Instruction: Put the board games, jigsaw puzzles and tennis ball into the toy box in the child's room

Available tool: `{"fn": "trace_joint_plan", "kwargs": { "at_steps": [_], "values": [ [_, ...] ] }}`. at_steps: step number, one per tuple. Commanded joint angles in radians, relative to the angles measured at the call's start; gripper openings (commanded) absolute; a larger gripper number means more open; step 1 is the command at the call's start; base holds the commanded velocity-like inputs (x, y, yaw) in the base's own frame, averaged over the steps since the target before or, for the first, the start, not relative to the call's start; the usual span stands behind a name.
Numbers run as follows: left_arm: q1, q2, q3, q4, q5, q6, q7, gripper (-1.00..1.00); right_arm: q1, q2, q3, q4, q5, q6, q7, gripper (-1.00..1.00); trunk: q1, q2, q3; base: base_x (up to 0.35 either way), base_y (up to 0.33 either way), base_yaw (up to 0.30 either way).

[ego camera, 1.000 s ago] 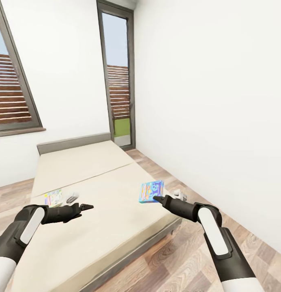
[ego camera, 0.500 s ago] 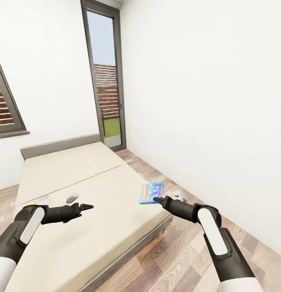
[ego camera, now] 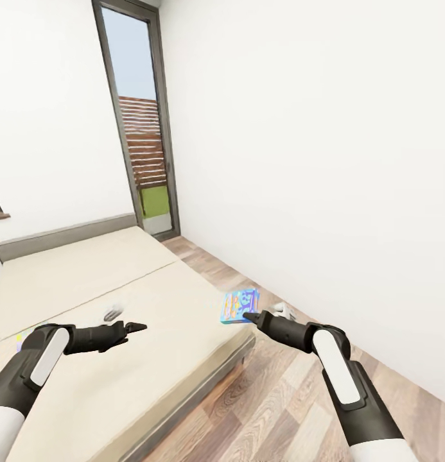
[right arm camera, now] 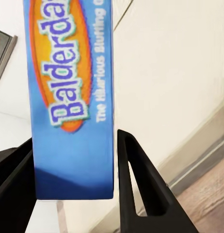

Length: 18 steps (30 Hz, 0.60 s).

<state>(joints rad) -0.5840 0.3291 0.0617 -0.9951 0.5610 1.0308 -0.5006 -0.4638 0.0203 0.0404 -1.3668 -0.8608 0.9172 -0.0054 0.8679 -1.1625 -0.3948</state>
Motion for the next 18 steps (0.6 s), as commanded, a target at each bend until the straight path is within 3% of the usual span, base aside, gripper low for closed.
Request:
{"fn": "trace_joint_plan", "kwargs": {
  "at_steps": [1, 18],
  "values": [
    [0.000, 0.000, 0.002, 0.000, -0.006, 0.005, -0.007, 1.00, -0.001, 0.000, 0.000, 0.000, -0.003, 0.004, -0.001, -1.00, -0.004, 0.007, 0.001, 0.000, 0.000, -0.256],
    [0.000, 0.000, 0.001, 0.000, -0.006, 0.005, -0.006, 1.00, -0.001, 0.002, 0.001, 0.009, -0.003, 0.003, -0.001, -1.00, -0.069, 0.126, 0.048, 0.000, 0.000, -0.265]
  ]
}}
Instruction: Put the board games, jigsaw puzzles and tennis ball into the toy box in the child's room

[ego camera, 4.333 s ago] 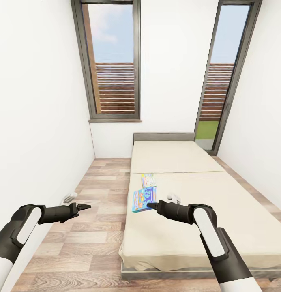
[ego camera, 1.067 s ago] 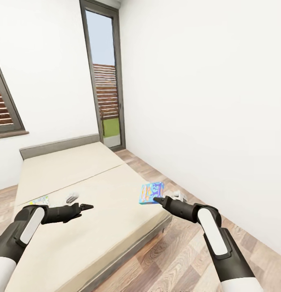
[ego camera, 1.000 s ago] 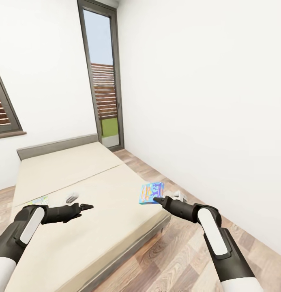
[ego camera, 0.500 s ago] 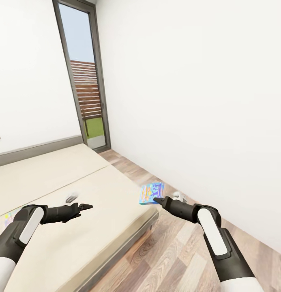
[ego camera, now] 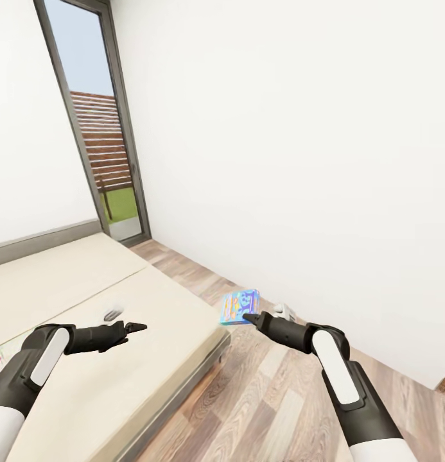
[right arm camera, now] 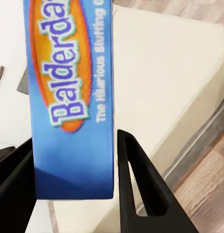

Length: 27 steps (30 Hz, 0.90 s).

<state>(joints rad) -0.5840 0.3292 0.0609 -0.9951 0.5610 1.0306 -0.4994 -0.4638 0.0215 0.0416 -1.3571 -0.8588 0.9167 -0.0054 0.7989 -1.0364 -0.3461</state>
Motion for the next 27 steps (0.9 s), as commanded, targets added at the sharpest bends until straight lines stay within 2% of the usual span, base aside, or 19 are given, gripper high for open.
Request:
{"fn": "trace_joint_plan", "kwargs": {
  "at_steps": [1, 27],
  "values": [
    [0.000, 0.000, 0.002, 0.000, -0.006, 0.005, -0.007, 1.00, -0.001, 0.001, 0.000, 0.001, -0.005, 0.004, -0.001, -1.00, -0.004, 0.006, 0.002, 0.000, 0.000, -0.269],
    [0.000, 0.001, 0.003, 0.000, -0.006, 0.005, -0.008, 1.00, -0.001, 0.004, 0.000, 0.047, -0.006, -0.025, -0.001, -1.00, -0.104, 0.188, 0.074, 0.000, 0.000, -0.271]
  ]
}}
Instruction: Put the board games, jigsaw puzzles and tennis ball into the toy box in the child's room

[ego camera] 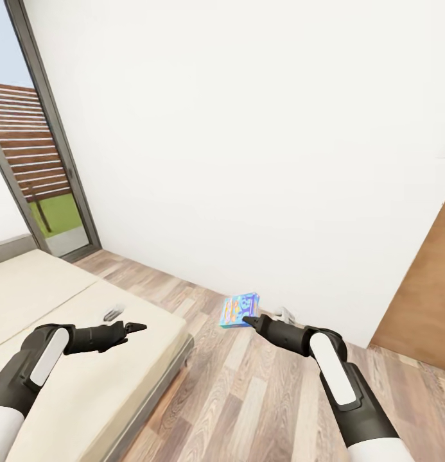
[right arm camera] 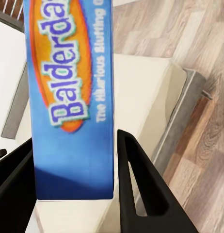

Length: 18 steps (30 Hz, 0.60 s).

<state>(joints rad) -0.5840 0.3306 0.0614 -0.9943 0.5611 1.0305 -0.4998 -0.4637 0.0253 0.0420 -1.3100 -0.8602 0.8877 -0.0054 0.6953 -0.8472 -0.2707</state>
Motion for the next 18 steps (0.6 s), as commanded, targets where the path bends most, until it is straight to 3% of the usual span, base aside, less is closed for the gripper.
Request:
{"fn": "trace_joint_plan", "kwargs": {
  "at_steps": [1, 18],
  "values": [
    [0.000, 0.000, 0.002, 0.000, -0.006, 0.005, -0.007, 1.00, -0.001, 0.001, 0.000, 0.000, -0.005, 0.004, -0.001, -1.00, -0.004, 0.006, 0.002, 0.000, 0.000, -0.271],
    [0.000, -0.002, 0.002, 0.000, -0.006, 0.004, -0.005, 1.00, -0.001, 0.002, 0.002, 0.013, -0.005, -0.004, -0.001, -1.00, -0.069, 0.125, 0.049, 0.000, 0.000, -0.271]
  ]
}}
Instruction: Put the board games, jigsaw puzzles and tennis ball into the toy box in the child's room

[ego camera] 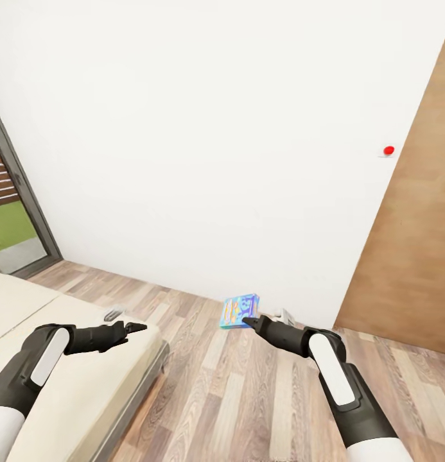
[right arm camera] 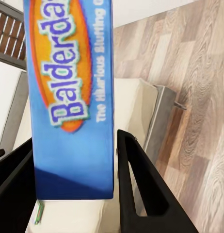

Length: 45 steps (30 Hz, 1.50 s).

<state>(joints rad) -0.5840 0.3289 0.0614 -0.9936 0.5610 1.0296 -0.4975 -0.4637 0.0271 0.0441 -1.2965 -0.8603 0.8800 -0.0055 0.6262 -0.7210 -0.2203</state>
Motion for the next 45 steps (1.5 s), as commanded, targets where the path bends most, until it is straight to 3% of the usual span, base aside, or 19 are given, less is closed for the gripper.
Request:
{"fn": "trace_joint_plan", "kwargs": {
  "at_steps": [1, 45],
  "values": [
    [0.000, 0.000, 0.002, 0.000, -0.006, 0.005, -0.007, 1.00, -0.001, 0.000, -0.001, 0.000, -0.005, 0.004, -0.001, -1.00, -0.004, 0.006, 0.001, 0.000, 0.000, -0.271],
    [0.000, -0.002, -0.005, 0.003, -0.006, 0.005, 0.017, 1.00, -0.001, 0.001, 0.005, 0.011, -0.005, -0.022, -0.001, -1.00, -0.172, 0.314, 0.124, 0.000, 0.000, -0.271]
  ]
}}
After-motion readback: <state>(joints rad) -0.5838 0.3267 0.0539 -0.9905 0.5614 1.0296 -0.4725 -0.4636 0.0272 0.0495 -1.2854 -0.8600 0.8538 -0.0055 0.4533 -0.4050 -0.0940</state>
